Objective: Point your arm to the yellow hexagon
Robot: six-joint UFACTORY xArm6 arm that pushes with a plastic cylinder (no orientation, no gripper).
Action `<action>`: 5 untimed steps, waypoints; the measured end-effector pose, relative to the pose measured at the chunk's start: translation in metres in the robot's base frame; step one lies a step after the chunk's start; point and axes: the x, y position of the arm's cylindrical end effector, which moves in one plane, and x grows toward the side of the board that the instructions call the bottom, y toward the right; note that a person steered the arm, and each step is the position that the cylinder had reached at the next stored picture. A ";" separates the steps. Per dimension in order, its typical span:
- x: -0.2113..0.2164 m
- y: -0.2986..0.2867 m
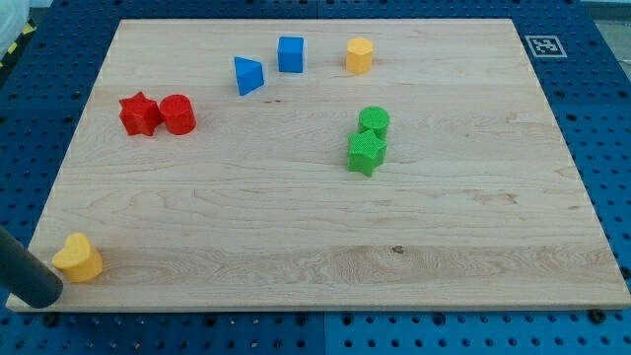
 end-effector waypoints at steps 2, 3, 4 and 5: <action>-0.052 -0.015; -0.081 -0.018; -0.101 0.011; -0.108 0.069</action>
